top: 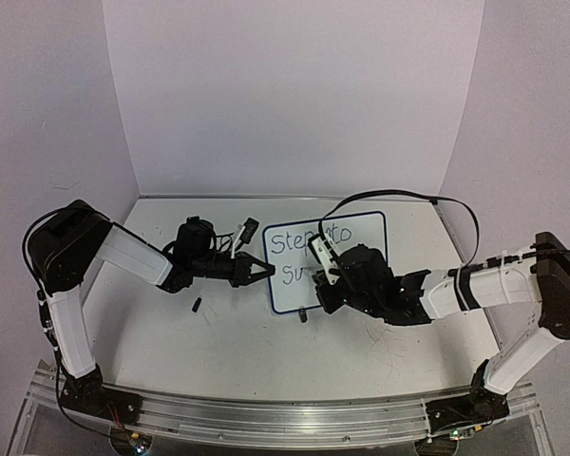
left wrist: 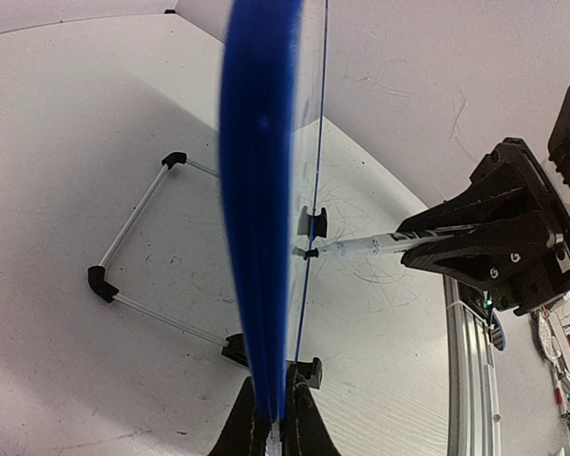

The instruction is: Write a sentence on the whiteboard

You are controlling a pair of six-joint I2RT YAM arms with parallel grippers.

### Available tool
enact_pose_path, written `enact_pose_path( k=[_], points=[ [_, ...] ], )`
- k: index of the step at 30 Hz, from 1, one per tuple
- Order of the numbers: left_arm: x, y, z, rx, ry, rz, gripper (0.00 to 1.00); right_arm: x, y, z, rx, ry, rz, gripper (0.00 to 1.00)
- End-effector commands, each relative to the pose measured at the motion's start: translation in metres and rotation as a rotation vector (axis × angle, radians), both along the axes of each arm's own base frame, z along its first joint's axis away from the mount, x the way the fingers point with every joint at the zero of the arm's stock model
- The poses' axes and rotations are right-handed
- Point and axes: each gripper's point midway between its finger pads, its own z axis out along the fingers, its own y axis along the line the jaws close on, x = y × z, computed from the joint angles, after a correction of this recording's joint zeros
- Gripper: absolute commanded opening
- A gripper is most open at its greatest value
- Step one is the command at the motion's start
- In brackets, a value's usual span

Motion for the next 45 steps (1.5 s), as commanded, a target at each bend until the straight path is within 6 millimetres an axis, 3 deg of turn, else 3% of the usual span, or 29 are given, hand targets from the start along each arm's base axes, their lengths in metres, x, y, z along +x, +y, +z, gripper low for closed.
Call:
enact_pose_path(
  k=[1,17,20,24,26,31,39,45],
  points=[
    [0.01,0.011,-0.022,0.096,-0.001,0.065,0.0,0.001,-0.004,0.003,0.012,0.014,-0.008,0.0],
    [0.01,0.012,-0.022,0.1,-0.002,0.068,0.0,-0.01,-0.015,-0.011,-0.016,0.061,-0.006,0.0],
    [0.011,0.011,-0.023,0.1,-0.001,0.067,0.0,-0.008,-0.02,0.004,0.022,0.019,-0.028,0.0],
    [0.011,0.011,-0.022,0.098,0.001,0.067,0.0,-0.01,-0.019,0.046,0.159,-0.064,-0.008,0.0],
    [0.011,0.011,-0.021,0.098,-0.001,0.067,0.0,-0.007,-0.019,0.052,0.186,-0.072,-0.003,0.0],
    [0.01,0.012,-0.02,0.099,-0.003,0.067,0.0,0.004,-0.02,0.039,0.159,-0.035,-0.024,0.0],
    [0.011,0.011,-0.02,0.1,-0.004,0.064,0.0,0.0,-0.01,0.03,0.137,-0.014,0.034,0.0],
    [0.011,0.01,-0.021,0.1,-0.001,0.061,0.0,0.007,-0.019,0.026,0.117,-0.02,-0.032,0.0]
  ],
)
